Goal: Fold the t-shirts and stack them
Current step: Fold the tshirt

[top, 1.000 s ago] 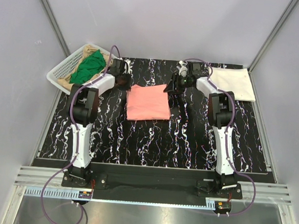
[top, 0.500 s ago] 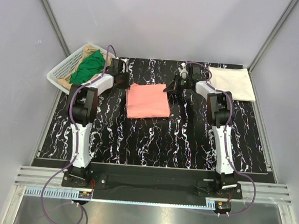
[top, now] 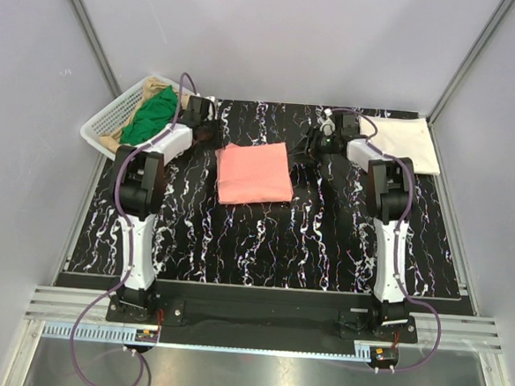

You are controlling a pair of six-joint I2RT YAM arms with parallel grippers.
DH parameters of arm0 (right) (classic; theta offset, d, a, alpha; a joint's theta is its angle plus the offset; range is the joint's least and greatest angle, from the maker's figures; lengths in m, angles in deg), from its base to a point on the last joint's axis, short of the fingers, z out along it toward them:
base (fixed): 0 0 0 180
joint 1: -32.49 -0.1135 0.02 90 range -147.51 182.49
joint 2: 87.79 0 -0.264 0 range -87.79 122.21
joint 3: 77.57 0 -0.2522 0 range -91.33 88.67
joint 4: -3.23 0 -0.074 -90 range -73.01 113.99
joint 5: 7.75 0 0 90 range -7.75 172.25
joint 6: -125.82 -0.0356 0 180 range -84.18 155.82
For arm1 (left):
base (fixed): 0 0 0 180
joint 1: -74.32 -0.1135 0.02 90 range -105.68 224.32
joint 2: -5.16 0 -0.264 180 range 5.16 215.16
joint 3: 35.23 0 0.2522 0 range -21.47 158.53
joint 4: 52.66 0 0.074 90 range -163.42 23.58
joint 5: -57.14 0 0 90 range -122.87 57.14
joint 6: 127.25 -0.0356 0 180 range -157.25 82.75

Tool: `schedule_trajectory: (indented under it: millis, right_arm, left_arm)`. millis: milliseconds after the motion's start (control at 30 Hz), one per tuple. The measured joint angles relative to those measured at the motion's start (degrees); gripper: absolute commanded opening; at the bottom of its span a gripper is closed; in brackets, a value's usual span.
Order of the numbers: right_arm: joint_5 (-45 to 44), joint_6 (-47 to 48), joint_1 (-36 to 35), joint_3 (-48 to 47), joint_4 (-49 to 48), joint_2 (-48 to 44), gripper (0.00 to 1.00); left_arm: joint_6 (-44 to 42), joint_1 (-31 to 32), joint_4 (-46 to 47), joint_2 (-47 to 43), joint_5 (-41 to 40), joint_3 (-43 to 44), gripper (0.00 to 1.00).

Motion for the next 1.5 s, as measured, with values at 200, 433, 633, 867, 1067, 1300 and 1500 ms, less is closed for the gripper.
schedule_trajectory:
  millis: [200,433,633,867,1067,1300,1500]
  right_arm:
    - [-0.92,-0.94,0.94,7.65,2.49,-10.34,0.34]
    - [0.13,-1.11,-3.23,12.31,2.29,-18.91,0.00]
    - [3.48,-1.25,-11.23,13.66,0.37,-18.03,0.00]
    - [8.28,-0.83,-13.68,14.16,-2.25,-8.04,0.02]
    - [10.45,-0.37,-12.79,14.29,-1.05,-5.05,0.02]
    - [10.82,-0.11,-12.87,14.29,0.07,-8.74,0.02]
    - [11.21,0.74,-12.92,15.10,-0.31,-11.19,0.02]
  left_arm:
    - [-0.42,-0.13,-3.82,-2.71,-2.05,1.09,0.43]
    - [0.83,0.42,-4.74,-14.75,-1.88,-3.04,0.42]
    - [4.35,5.09,-0.39,-21.92,3.43,-11.67,0.42]
    - [7.02,10.69,-0.63,-19.82,2.29,-24.59,0.33]
    - [7.69,10.58,-2.38,-19.56,-2.78,-28.44,0.34]
    - [8.26,11.32,-3.21,-23.21,-4.85,-28.37,0.36]
    - [9.38,15.21,-2.32,-25.22,-4.11,-26.58,0.32]
